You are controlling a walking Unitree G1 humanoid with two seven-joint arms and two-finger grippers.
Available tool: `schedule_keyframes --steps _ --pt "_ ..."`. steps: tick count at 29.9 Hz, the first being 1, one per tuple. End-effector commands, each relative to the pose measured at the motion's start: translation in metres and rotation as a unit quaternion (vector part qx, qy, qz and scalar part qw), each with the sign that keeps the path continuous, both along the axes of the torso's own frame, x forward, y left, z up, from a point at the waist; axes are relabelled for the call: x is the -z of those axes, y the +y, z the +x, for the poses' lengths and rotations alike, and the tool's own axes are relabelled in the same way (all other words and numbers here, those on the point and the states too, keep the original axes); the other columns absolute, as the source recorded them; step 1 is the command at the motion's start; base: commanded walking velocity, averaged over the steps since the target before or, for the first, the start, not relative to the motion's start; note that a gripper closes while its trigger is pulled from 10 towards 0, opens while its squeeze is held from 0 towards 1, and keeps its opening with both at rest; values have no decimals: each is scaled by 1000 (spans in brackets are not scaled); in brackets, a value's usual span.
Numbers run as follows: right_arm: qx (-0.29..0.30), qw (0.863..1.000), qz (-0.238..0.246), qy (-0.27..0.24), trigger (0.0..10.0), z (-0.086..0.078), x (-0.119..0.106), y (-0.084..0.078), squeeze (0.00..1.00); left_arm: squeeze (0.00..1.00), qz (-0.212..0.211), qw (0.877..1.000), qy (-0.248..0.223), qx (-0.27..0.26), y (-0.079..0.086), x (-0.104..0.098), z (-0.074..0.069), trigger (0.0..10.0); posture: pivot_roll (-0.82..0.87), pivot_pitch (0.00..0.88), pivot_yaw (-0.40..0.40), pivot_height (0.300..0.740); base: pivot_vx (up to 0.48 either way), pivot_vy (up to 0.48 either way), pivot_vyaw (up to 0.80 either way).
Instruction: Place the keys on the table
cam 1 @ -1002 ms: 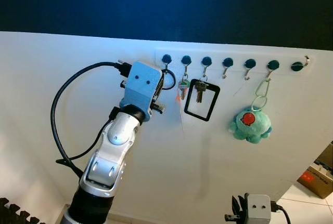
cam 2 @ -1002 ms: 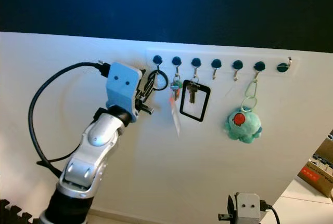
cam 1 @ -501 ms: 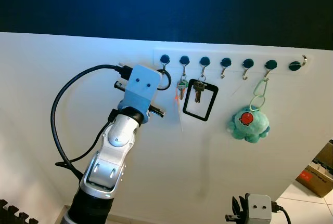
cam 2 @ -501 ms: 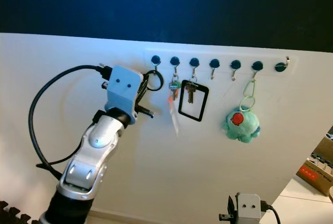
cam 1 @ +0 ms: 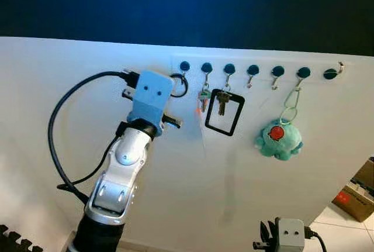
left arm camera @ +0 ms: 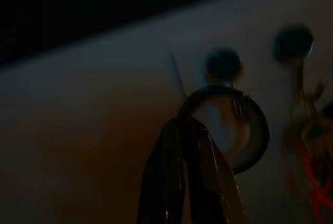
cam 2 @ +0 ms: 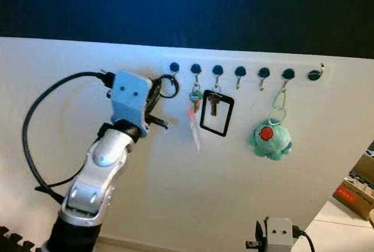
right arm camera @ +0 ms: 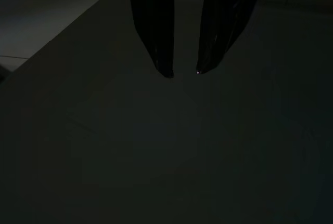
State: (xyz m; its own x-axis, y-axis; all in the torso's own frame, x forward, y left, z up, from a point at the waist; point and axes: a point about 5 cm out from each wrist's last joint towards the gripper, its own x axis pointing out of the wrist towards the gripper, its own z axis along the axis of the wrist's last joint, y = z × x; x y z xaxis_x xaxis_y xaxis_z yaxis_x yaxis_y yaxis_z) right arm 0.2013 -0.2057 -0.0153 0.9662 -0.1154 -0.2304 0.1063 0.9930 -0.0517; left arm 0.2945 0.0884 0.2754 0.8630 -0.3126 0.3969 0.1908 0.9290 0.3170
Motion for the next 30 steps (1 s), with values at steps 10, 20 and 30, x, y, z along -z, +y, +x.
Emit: schedule_keyframes --steps 10,20,30 --pt "5 1000 8 -1 10000 3 -1 1 0 0 67 993 -49 83 -22 -12 -14 10000 -12 33 27 740 0 0 0" --pt "9 1000 8 -1 10000 3 -1 0 0 0 99 988 -59 106 -29 -6 -20 10000 -13 27 28 740 0 0 0" --pt "-21 999 -17 -37 10000 9 -17 -4 0 0 78 989 58 111 2 44 -24 10000 -8 33 22 740 0 0 0"
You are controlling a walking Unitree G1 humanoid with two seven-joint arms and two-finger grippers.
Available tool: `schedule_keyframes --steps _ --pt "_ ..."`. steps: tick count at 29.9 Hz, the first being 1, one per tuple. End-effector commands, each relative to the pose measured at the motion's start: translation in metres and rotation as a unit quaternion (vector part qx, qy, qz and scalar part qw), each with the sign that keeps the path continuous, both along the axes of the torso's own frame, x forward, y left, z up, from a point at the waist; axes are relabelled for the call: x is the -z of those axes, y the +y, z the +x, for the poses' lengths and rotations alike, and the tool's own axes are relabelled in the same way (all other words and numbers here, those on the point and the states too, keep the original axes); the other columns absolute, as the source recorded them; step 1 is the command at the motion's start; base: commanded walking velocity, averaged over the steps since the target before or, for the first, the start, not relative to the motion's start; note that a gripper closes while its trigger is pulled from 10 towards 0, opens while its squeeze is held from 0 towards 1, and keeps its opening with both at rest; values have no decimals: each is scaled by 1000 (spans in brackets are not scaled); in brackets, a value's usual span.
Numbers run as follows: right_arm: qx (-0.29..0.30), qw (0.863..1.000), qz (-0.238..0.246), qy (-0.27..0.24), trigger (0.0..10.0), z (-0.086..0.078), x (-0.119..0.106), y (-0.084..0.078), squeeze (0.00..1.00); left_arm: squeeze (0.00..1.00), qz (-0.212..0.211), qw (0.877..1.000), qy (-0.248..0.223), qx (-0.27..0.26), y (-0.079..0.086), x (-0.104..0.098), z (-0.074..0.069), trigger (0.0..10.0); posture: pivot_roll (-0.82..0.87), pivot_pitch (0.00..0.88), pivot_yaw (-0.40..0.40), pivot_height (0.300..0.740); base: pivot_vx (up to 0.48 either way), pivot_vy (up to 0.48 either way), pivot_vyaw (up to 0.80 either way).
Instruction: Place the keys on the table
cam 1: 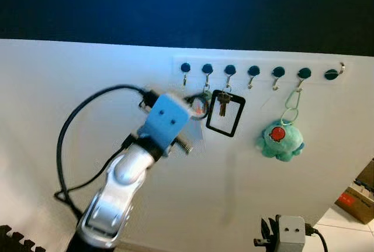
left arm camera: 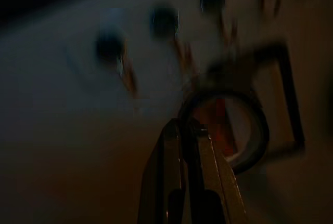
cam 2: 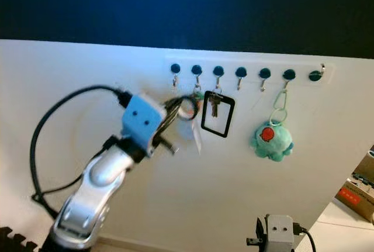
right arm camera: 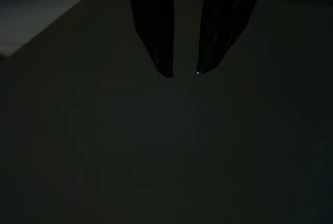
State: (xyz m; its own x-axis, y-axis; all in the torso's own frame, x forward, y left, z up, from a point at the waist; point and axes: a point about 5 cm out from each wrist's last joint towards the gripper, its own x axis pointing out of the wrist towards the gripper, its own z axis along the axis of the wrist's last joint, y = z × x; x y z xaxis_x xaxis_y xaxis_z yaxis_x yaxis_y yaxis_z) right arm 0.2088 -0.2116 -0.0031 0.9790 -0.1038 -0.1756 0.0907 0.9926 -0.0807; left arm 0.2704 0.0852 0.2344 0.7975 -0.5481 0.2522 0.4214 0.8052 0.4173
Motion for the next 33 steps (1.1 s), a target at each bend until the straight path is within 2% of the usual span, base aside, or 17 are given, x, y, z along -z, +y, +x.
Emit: schedule_keyframes --steps 1,3,5,9,11,13,14,16,17,18,20,23,24,25,28,33 --pt "-20 1000 -3 -21 10000 3 -9 2 0 0 6 1000 17 -2 7 7 -1 10000 -8 33 22 740 0 0 0" --pt "-50 997 0 -59 10000 8 -26 4 0 0 0 1000 28 -4 7 11 -2 10000 -8 38 19 740 0 0 0" --pt "-50 997 0 -59 10000 8 -26 4 0 0 0 1000 28 -4 7 11 -2 10000 -8 38 19 740 0 0 0" --pt "-115 986 -3 -124 10000 11 -62 8 0 0 -4 999 34 -1 5 13 -3 10000 -13 42 18 740 0 0 0" --pt "-115 986 -3 -124 10000 11 -62 8 0 0 -4 999 34 -1 5 13 -3 10000 -13 42 18 740 0 0 0" --pt "-149 976 -8 -160 10000 13 -86 12 0 0 -16 999 44 8 6 13 -3 10000 -22 46 22 740 0 0 0" --pt "-149 976 -8 -160 10000 13 -86 12 0 0 -16 999 44 8 6 13 -3 10000 -22 46 22 740 0 0 0" --pt "-170 967 -8 -189 10000 16 -105 18 0 0 -36 997 55 26 9 9 -4 10000 -28 48 28 740 0 0 0" --pt "-180 963 -5 -201 10000 17 -113 21 671 0 -48 996 60 39 10 6 -5 10000 -28 48 28 740 0 0 0" --pt "-191 959 1 -211 10000 19 -121 26 1000 0 -58 995 63 56 10 2 -7 10000 -28 48 28 740 0 0 0" --pt "-210 951 9 -226 10000 20 -133 35 1000 0 -65 993 62 76 11 -4 -10 10000 -28 48 28 740 0 0 0" --pt "-221 947 14 -233 10000 21 -139 41 1000 0 -63 993 59 82 12 -6 -11 10000 -28 48 28 740 0 0 0" --pt "-237 941 21 -242 10000 23 -146 47 1000 0 -58 993 57 86 12 -7 -12 10000 -20 54 29 740 0 0 0" --pt "-253 934 26 -251 10000 24 -154 54 0 0 -52 993 58 94 11 -6 -14 10000 -20 54 29 740 0 0 0" --pt "-283 922 38 -261 10000 25 -166 64 0 0 -44 991 64 107 9 -4 -19 10000 -14 55 27 740 0 0 0" --pt "-349 894 113 -259 10000 19 -189 78 0 0 -39 990 78 114 10 1 -21 10000 -3 56 20 740 0 0 0"
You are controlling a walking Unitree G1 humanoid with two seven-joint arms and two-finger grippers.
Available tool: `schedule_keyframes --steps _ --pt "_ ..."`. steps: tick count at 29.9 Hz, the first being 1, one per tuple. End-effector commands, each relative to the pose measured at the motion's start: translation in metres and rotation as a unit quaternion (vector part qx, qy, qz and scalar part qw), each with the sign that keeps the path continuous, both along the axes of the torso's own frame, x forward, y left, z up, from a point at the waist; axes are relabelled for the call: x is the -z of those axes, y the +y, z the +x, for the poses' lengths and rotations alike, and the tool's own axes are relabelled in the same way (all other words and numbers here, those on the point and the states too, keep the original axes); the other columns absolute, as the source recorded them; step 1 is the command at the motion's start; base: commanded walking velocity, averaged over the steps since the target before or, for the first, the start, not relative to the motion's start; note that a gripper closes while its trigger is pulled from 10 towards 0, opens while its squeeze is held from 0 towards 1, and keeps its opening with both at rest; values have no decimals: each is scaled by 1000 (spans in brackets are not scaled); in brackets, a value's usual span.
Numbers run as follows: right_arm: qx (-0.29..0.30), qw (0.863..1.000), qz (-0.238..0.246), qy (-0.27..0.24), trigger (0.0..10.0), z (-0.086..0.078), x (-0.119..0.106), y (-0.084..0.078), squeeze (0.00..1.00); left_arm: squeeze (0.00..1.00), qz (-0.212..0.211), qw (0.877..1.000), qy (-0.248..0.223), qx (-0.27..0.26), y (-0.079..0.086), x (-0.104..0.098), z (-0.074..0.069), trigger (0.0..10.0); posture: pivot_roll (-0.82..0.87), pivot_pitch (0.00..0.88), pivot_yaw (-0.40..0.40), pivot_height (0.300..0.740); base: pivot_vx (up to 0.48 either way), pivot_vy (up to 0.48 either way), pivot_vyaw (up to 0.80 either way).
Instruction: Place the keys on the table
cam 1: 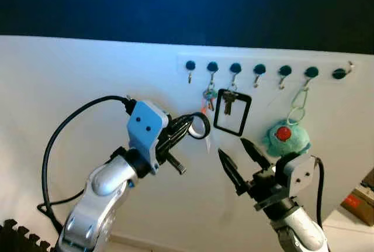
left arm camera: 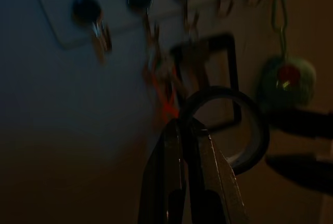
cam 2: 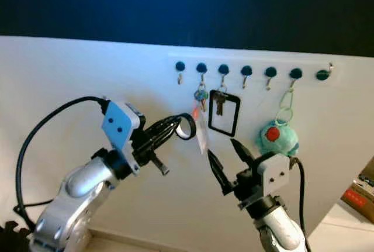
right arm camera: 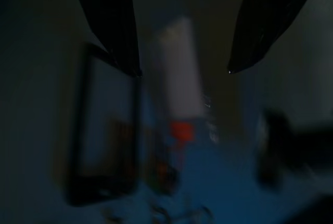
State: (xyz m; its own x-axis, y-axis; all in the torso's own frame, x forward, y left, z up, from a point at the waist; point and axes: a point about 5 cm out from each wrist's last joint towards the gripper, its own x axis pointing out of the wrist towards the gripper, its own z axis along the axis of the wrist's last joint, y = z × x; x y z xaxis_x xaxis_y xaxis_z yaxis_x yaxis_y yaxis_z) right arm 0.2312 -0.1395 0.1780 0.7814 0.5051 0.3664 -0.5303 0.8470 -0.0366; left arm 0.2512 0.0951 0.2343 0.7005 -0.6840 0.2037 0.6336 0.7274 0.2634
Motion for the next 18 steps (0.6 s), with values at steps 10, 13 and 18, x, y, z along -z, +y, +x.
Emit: schedule_keyframes --steps 10,13,18 --pt "-130 986 100 27 10000 -11 -32 11 0 0 3 1000 6 1 3 -3 1 10000 -3 54 16 740 0 0 0" --pt "-135 985 101 30 10000 -11 -32 12 0 0 1 1000 5 6 1 -4 0 10000 -3 54 16 740 0 0 0" --pt "-144 983 109 43 10000 -7 -34 19 0 0 -5 1000 2 22 -2 -8 -3 10000 -3 51 21 740 0 0 0"
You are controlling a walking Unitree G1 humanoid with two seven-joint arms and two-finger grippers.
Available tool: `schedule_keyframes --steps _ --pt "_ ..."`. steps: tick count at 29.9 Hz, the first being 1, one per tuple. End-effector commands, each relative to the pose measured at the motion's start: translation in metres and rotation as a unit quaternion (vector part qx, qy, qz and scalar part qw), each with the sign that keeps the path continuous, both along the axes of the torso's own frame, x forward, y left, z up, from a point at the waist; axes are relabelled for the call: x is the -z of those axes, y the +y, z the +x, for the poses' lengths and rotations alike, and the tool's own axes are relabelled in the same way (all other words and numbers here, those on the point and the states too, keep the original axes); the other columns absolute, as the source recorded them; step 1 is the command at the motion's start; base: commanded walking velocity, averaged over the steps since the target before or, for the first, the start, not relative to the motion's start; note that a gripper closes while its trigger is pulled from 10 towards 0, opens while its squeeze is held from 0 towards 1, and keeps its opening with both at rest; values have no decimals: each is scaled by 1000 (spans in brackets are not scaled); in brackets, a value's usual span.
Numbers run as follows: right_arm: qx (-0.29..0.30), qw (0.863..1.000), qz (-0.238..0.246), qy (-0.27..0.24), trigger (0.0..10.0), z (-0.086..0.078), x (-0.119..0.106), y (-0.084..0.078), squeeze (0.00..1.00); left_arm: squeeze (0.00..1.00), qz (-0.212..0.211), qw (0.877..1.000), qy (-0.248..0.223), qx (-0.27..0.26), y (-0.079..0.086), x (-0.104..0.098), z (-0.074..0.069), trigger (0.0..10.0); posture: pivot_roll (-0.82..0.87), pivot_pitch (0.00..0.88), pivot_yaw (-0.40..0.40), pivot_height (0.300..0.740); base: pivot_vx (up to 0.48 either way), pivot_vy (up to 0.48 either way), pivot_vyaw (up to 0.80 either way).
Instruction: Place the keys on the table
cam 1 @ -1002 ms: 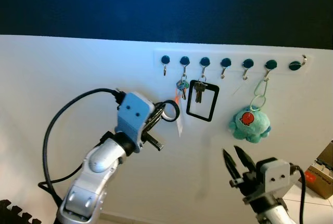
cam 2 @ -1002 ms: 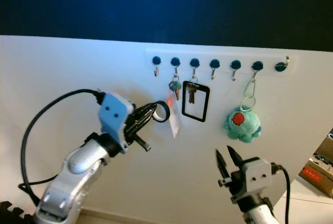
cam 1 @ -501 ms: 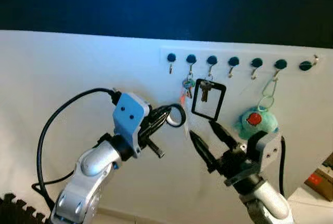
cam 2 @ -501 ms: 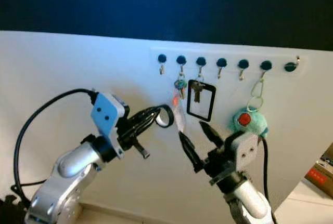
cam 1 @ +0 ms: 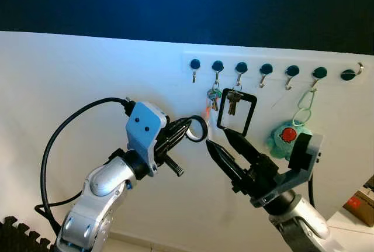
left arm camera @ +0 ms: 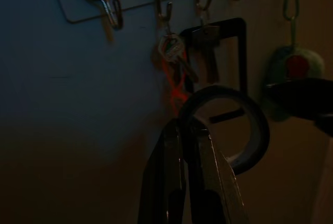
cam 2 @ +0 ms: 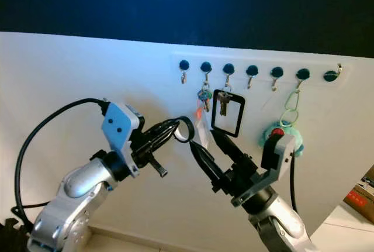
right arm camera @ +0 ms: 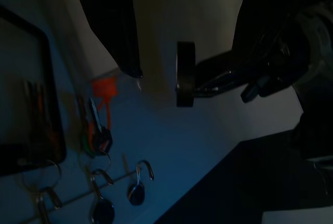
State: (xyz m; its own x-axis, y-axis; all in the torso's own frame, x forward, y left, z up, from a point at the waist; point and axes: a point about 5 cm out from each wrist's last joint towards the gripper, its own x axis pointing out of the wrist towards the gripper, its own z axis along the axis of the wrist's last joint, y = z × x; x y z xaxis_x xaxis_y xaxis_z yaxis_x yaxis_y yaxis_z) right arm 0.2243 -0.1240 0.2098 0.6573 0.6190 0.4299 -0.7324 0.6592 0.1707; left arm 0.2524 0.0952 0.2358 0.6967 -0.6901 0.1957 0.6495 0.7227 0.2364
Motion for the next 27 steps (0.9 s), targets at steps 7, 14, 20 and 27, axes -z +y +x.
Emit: schedule_keyframes --steps 7,14,20,27 --pt "-14 1000 6 18 9725 13 -1 16 0 0 1 999 -14 33 -6 -7 -10 10000 2 53 21 740 0 0 0" --pt "-18 1000 10 23 0 20 -1 21 0 0 0 999 -14 31 -6 -7 -11 10000 18 53 10 740 0 0 0" --pt "-24 999 10 26 0 21 -1 23 0 0 0 1000 -12 25 -4 -7 -10 10000 18 53 10 740 0 0 0" --pt "-20 999 5 28 10000 20 0 23 0 1000 -6 1000 -14 20 -4 -7 -8 10000 7 47 10 740 0 0 0"
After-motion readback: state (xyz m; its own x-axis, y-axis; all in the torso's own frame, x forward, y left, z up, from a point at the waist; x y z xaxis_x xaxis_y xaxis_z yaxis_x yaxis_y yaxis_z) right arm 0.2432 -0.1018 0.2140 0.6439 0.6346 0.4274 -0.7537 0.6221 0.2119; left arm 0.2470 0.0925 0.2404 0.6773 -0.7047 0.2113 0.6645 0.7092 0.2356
